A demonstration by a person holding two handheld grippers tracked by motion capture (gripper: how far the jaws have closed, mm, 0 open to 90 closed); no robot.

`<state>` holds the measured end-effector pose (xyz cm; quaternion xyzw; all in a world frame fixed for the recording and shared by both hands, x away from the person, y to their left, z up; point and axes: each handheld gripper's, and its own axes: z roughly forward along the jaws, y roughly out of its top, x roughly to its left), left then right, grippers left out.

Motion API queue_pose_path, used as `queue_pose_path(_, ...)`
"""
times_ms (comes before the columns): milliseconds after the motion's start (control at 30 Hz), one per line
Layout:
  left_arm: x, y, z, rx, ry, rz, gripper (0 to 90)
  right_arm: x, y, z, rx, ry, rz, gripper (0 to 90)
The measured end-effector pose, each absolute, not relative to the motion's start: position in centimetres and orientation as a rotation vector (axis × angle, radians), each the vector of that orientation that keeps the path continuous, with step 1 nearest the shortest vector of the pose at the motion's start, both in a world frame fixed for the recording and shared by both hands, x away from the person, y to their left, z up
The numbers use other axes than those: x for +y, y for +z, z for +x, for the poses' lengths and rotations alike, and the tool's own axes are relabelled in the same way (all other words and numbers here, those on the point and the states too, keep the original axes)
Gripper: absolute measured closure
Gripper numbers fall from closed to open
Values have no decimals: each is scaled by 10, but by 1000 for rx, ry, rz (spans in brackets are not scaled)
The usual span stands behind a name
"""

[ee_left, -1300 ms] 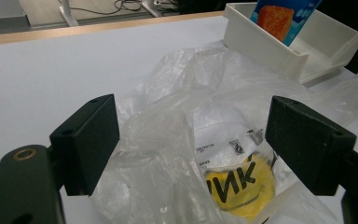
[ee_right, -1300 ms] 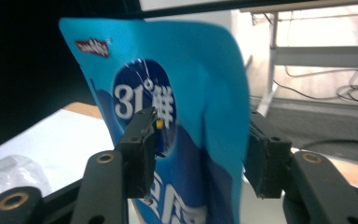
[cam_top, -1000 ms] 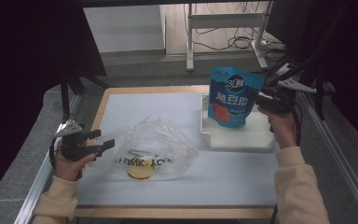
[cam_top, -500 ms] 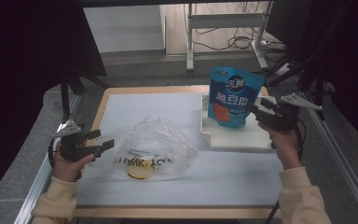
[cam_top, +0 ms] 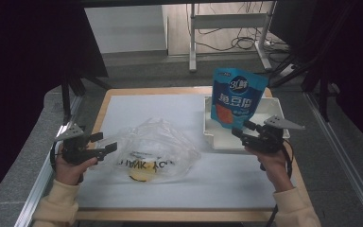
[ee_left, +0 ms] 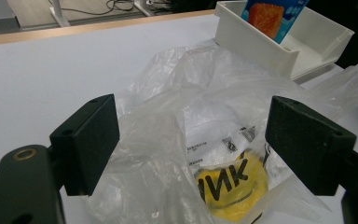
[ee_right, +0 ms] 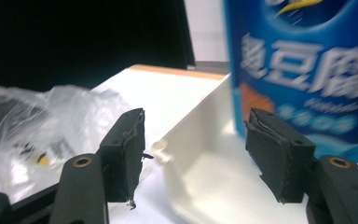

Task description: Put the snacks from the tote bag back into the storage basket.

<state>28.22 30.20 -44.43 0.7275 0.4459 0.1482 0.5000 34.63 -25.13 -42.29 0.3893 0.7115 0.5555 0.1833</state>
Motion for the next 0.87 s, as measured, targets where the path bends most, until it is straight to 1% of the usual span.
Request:
queue_pose_path(167, 302, -444, 280, 1080, 362, 1761, 179, -227, -445, 339, 2112, 1535, 1073, 370)
queue_pose_path(200, 302, -444, 280, 1080, 362, 1761, 180, -217, -451, 337, 2146, 1528, 1051, 370)
queue_pose_path(333, 302, -444, 277, 1081, 366, 1762, 179, -203, -456, 334, 2186, 1529, 1010, 370)
queue_pose_path(500, 301, -444, 276, 1083, 368, 1768, 180, -197, -456, 332, 2200, 1529, 981, 370)
queue_pose_path(667, 301, -446, 276, 1085, 367, 1772, 179, -200, -453, 332, 2183, 1542, 982, 369)
queue_pose_path(867, 302, -445, 276, 1083, 365, 1768, 178, -204, -452, 331, 2163, 1549, 996, 341)
